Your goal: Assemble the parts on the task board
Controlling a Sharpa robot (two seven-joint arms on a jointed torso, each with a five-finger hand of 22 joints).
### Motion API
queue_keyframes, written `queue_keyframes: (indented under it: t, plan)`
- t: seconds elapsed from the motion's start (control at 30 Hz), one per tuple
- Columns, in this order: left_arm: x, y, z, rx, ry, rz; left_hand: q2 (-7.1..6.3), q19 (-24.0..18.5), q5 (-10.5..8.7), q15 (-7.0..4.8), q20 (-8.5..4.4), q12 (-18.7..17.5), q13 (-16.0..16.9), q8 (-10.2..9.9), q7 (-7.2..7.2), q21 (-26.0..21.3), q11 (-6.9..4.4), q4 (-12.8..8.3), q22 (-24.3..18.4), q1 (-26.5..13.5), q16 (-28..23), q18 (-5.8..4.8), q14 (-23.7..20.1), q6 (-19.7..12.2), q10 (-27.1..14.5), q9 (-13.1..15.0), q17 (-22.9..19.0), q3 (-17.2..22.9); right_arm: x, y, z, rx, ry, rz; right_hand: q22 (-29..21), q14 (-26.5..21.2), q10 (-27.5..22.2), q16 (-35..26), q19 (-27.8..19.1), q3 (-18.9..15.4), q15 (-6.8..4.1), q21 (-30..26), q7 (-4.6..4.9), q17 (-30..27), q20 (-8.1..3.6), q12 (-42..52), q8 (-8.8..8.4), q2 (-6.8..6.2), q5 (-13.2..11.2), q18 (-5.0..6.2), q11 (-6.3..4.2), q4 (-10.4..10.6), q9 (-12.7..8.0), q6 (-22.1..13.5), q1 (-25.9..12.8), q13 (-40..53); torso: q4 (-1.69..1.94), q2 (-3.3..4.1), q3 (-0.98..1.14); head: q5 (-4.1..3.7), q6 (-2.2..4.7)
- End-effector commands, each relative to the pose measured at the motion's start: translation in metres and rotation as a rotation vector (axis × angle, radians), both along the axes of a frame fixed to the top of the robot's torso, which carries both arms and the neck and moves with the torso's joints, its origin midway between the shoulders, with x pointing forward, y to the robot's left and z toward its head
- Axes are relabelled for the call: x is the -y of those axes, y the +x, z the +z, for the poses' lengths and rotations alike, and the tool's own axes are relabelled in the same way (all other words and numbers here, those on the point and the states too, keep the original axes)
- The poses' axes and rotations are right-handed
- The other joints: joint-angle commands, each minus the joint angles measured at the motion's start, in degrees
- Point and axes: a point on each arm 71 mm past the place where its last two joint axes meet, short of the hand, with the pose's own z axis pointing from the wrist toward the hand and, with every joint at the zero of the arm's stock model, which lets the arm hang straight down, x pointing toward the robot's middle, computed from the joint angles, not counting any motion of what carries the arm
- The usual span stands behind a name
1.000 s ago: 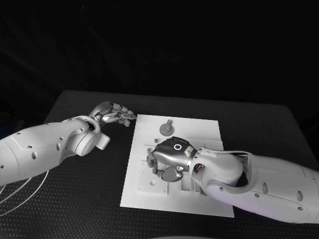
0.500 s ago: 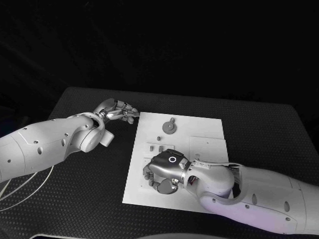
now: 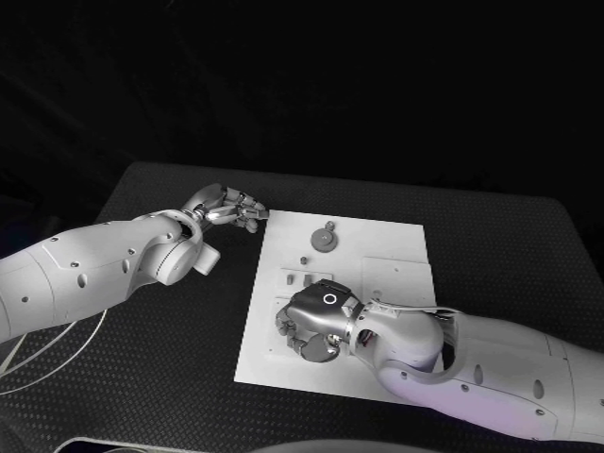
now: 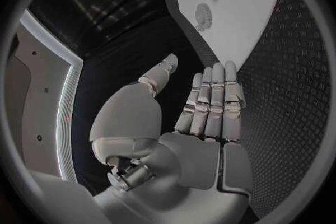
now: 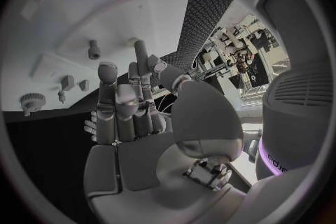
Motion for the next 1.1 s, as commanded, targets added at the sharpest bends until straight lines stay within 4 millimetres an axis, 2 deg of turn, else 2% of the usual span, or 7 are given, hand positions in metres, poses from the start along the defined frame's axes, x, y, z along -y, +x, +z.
queue_keyframes:
  t: [0.03,0.2,0.47,1.1]
  plan:
    - [0.0011,-0.0002,0.0007,-0.002,-0.009,-0.009,0.36,0.32,-0.21,0.00,0.24,0.21,-0.09,0.39,-0.11,-0.20,-0.10,0.04,-0.10,-0.23,-0.37,1.10,0.46,-0.06,-0.41,-0.07,0.10,-0.39,0.0037,0.0017,-0.0020,0.031,-0.011,-0.010,1.23,-0.50,3.08,0.21,-0.04,-0.07,-1.03,0.31,0.10,0.06,-0.48,0.08,0.28,1.06,0.18,3.99,-1.41,0.24,0.11,0.45,1.82,1.92,-0.01,0.02,0.03,-0.07,0.02]
    - [0.0002,-0.0003,0.0007,-0.002,-0.008,-0.008,0.37,0.31,-0.21,0.01,0.24,0.21,-0.10,0.40,-0.12,-0.20,-0.09,0.03,-0.11,-0.22,-0.41,1.10,0.46,-0.06,-0.42,-0.07,0.13,-0.39,0.0056,0.0026,-0.0023,0.037,-0.014,-0.014,1.23,-0.50,3.11,0.21,-0.04,-0.07,-1.04,0.32,0.09,0.06,-0.48,0.07,0.28,1.03,0.18,3.99,-1.42,0.23,0.13,0.47,1.85,1.96,0.09,-0.04,-0.02,-0.11,-0.03]
    - [-0.0012,-0.0001,0.0007,-0.001,-0.007,-0.005,0.36,0.30,-0.21,0.01,0.24,0.21,-0.11,0.41,-0.12,-0.21,-0.09,0.01,-0.11,-0.20,-0.46,1.10,0.46,-0.07,-0.43,-0.08,0.19,-0.39,0.0087,0.0027,-0.0023,0.039,-0.017,-0.018,1.23,-0.50,3.14,0.20,-0.04,-0.07,-1.06,0.33,0.08,0.07,-0.49,0.04,0.28,1.00,0.18,3.99,-1.44,0.23,0.17,0.50,1.89,2.02,0.00,-0.04,0.04,0.05,-0.07]
    - [-0.0022,-0.0002,0.0007,-0.001,-0.006,-0.003,0.35,0.28,-0.21,0.01,0.24,0.21,-0.15,0.44,-0.12,-0.21,-0.09,0.00,-0.13,-0.18,-0.58,1.10,0.47,-0.07,-0.44,-0.10,0.35,-0.40,0.0136,0.0035,-0.0038,0.035,-0.034,-0.022,1.23,-0.50,3.23,0.20,-0.05,-0.09,-1.08,0.36,0.05,0.10,-0.48,-0.01,0.27,0.91,0.18,3.99,-1.47,0.24,0.26,0.58,1.92,2.17,-0.02,0.02,0.06,-0.41,-0.12]
